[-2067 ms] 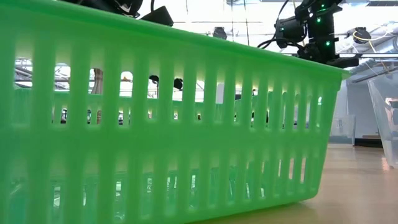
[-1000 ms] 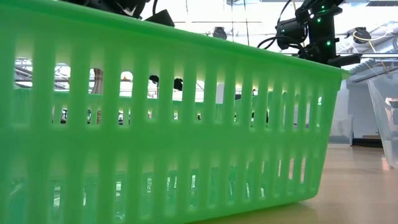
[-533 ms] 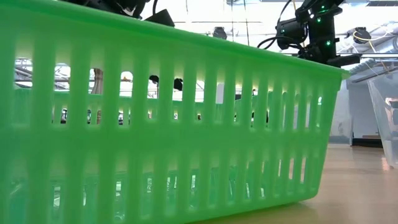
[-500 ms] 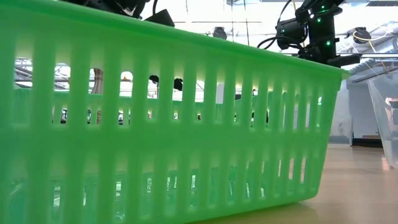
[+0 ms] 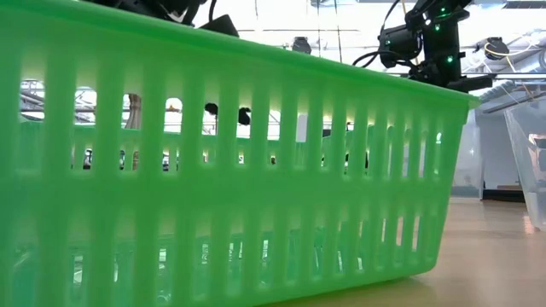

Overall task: Stack baskets by color
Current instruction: Stack the middle transparent bin on top of the top right transparent bin, then stack the bottom black bin on top of the top black bin

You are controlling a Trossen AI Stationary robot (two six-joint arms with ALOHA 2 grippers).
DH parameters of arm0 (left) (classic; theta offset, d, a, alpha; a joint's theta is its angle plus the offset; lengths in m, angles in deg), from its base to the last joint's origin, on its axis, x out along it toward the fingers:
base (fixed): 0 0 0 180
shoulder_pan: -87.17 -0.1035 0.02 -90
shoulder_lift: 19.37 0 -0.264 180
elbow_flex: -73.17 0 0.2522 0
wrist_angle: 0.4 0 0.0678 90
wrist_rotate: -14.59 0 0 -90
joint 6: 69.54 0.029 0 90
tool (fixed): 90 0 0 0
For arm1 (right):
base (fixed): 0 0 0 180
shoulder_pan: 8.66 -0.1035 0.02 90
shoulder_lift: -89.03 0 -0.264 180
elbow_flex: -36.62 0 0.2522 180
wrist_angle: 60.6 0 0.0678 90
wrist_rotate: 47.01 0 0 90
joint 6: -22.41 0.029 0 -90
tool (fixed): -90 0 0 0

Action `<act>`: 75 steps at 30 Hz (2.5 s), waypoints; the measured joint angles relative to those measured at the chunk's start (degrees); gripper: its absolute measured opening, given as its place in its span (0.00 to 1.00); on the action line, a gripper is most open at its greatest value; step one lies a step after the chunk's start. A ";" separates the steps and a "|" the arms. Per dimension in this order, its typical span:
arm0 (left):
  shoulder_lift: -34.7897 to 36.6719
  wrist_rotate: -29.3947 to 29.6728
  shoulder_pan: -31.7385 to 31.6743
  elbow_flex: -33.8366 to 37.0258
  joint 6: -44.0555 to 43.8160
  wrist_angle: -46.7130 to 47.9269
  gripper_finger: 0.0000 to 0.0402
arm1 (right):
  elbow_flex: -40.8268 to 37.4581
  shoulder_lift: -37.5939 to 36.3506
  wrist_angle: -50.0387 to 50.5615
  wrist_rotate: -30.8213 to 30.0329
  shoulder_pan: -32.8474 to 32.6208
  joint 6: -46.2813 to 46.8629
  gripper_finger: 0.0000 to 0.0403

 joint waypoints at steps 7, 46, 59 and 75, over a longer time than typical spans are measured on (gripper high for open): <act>0.00 0.00 0.00 -0.01 -0.45 0.53 0.52 | 0.00 0.00 0.24 -0.01 -0.46 2.59 0.23; 15.67 4.86 6.82 -1.81 -35.24 55.36 0.52 | -13.43 -15.29 -49.62 0.03 -33.94 26.21 0.28; 16.31 -5.93 16.84 -0.42 -51.55 75.99 0.52 | -15.26 -15.33 -49.38 0.14 -33.92 20.87 0.28; 16.31 -14.01 28.32 0.37 -26.60 76.98 0.36 | -15.26 -15.32 -47.74 0.19 -33.92 19.76 0.28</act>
